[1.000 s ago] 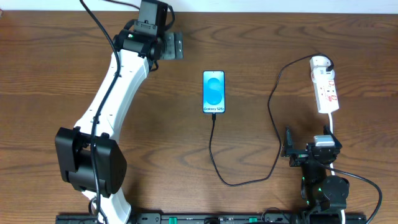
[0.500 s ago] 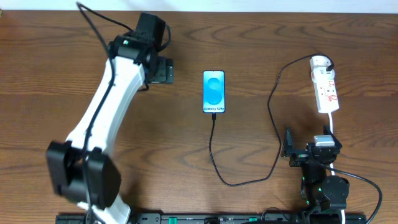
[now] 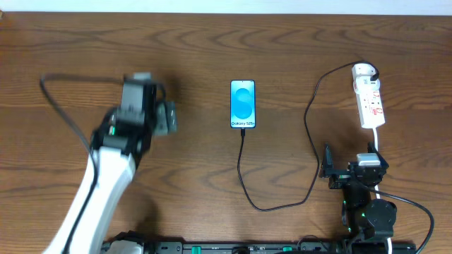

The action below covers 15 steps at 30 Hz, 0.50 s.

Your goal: Plug charger to phone and switch on socket

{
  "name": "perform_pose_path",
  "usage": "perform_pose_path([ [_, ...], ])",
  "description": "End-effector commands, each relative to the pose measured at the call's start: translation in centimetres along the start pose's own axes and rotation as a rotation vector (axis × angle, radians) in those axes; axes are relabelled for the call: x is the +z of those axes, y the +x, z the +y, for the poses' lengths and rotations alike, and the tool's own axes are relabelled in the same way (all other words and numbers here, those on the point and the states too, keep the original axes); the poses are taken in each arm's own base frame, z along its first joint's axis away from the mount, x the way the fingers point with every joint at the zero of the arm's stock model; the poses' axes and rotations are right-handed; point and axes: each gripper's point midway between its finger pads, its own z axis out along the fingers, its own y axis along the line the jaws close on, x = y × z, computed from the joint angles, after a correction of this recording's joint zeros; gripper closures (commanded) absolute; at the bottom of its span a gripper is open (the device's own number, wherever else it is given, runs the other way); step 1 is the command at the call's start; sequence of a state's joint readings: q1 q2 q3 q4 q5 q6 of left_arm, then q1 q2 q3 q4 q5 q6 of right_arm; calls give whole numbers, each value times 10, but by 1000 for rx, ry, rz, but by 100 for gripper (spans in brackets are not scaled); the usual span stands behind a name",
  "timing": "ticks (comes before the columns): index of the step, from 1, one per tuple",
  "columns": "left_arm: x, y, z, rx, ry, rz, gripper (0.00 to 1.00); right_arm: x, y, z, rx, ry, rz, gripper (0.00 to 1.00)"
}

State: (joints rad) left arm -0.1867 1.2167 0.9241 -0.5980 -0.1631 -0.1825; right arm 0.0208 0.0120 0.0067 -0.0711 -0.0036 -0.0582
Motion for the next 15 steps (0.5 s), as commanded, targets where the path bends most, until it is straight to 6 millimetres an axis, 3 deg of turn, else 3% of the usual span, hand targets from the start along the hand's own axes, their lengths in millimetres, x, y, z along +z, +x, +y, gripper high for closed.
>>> perform_pose_path([
  [1, -14, 26, 10, -17, 13, -41, 2, 0, 1, -1, 13, 3, 1, 1],
  [3, -23, 36, 15, -33, 32, -113, 2, 0, 1, -1, 13, 3, 1, 1],
  [9, -37, 31, 18, -81, 78, -324, 2, 0, 1, -1, 13, 3, 1, 1],
  [15, -33, 34, 16, -95, 122, -479, 2, 0, 1, -1, 13, 3, 1, 1],
])
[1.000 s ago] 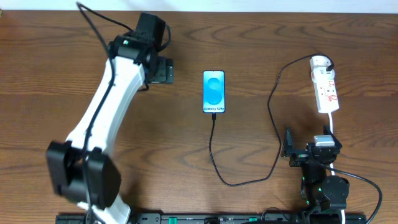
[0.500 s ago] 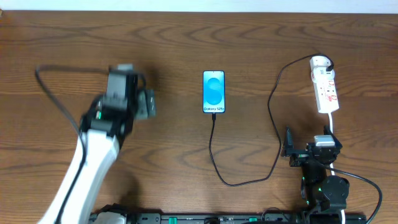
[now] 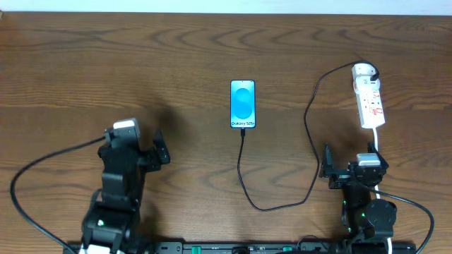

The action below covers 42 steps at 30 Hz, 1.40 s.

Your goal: Plug charger to phone and switch on socket

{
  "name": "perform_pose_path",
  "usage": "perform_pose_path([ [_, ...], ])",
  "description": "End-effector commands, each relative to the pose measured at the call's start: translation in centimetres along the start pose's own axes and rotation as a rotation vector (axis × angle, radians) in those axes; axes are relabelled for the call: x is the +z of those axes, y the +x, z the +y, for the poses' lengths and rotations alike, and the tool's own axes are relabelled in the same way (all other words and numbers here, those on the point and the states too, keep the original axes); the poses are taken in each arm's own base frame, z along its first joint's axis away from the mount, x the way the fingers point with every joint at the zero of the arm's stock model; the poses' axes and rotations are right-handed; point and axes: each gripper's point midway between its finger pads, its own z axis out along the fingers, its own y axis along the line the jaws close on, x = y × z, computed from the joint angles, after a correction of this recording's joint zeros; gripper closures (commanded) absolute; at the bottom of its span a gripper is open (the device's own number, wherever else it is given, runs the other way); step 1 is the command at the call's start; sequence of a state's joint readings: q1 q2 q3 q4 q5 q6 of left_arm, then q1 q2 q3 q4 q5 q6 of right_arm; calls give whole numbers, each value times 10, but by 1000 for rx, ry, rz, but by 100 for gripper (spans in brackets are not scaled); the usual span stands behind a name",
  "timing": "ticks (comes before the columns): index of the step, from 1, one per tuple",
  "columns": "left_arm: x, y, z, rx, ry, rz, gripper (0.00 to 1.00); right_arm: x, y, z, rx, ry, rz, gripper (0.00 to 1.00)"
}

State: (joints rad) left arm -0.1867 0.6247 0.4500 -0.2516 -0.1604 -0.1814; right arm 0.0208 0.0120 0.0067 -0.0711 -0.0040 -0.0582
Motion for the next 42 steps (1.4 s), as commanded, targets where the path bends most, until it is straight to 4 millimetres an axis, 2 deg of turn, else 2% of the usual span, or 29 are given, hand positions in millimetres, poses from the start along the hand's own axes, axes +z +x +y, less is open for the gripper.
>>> perform_pose_path([
  [1, 6, 12, -1, 15, 39, -79, 2, 0, 1, -1, 13, 3, 1, 1],
  [6, 7, 12, -16, 104, 141, -237, 2, 0, 1, -1, 13, 3, 1, 1],
  [12, 1, 15, -14, 102, 154, -328, 2, 0, 1, -1, 13, 3, 1, 1],
  [18, -12, 10, -23, 240, 208, -421, 2, 0, 1, -1, 13, 3, 1, 1],
  [27, -17, 18, -15, 235, 205, -426, 2, 0, 1, -1, 13, 3, 1, 1],
  [35, -13, 38, -9, 220, 193, -348, 2, 0, 1, -1, 13, 3, 1, 1],
  [42, -10, 36, 16, -12, 84, -338, 2, 0, 1, -1, 13, 3, 1, 1],
])
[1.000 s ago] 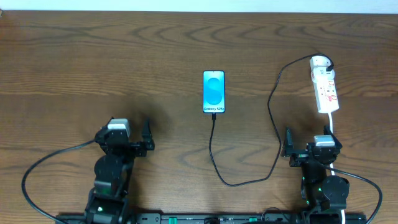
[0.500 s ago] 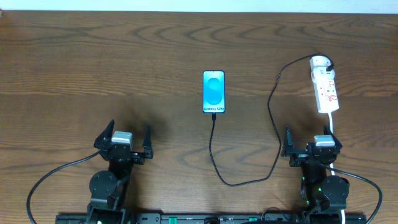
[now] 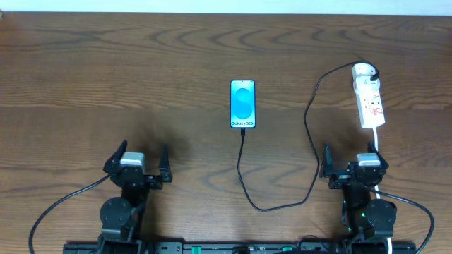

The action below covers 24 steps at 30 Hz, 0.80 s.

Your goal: Plug charger to phone and switch on socket

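Note:
The phone (image 3: 242, 104) lies face up mid-table, its screen lit blue. A black charger cable (image 3: 282, 201) runs from the phone's near end, loops across the wood and rises to the adapter (image 3: 363, 70) plugged in the far end of the white power strip (image 3: 371, 102) at the right. My left gripper (image 3: 138, 159) sits folded back at the near left edge, fingers spread apart, holding nothing. My right gripper (image 3: 349, 164) rests at the near right edge just below the strip, also open and empty.
The strip's own white cord (image 3: 379, 141) trails down toward the right arm's base. A black rail (image 3: 233, 248) runs along the near table edge between the arm bases. A black arm cable (image 3: 63, 204) curls at the near left.
The left arm has drawn further back toward its base, from about mid-left to the near edge. Phone, cable, strip and right arm stand as they were.
First the left arm reached out over the left of the table, blurred in motion, with the cable at the phone's port. Then it stood lower and nearer its base. Now it is folded at the near edge, while the right arm has stayed parked throughout.

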{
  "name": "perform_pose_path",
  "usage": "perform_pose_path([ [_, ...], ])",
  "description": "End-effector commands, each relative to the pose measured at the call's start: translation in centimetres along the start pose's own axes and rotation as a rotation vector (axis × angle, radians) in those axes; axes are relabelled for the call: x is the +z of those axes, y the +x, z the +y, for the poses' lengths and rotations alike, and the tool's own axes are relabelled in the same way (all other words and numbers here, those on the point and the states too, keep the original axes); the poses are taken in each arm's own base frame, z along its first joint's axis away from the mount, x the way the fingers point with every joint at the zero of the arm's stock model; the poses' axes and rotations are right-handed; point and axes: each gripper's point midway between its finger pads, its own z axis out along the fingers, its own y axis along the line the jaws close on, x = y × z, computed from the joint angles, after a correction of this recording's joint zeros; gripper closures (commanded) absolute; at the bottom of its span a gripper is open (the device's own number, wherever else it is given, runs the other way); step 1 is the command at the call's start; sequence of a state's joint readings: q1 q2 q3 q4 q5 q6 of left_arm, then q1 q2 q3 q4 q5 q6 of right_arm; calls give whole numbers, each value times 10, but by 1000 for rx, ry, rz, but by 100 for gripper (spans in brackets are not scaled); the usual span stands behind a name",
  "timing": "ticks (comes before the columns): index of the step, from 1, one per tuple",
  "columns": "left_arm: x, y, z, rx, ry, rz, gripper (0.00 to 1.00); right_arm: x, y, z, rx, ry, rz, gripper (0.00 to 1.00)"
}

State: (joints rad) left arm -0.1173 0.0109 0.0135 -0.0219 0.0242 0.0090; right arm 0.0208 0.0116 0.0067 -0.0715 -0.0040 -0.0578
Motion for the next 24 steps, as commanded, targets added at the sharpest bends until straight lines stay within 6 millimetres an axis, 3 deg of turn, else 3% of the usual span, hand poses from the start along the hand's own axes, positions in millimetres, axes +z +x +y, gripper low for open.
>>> perform_pose_path([
  [1, -1, 14, 20, -112, -111, 37, 2, 0, 1, -1, 12, 3, 1, 1],
  [9, 0, 15, 11, -8, -61, 49, 2, 0, 1, -1, 12, 3, 1, 1],
  [24, 0, 15, 12, -7, -62, 49, 2, 0, 1, -1, 12, 3, 1, 1],
])
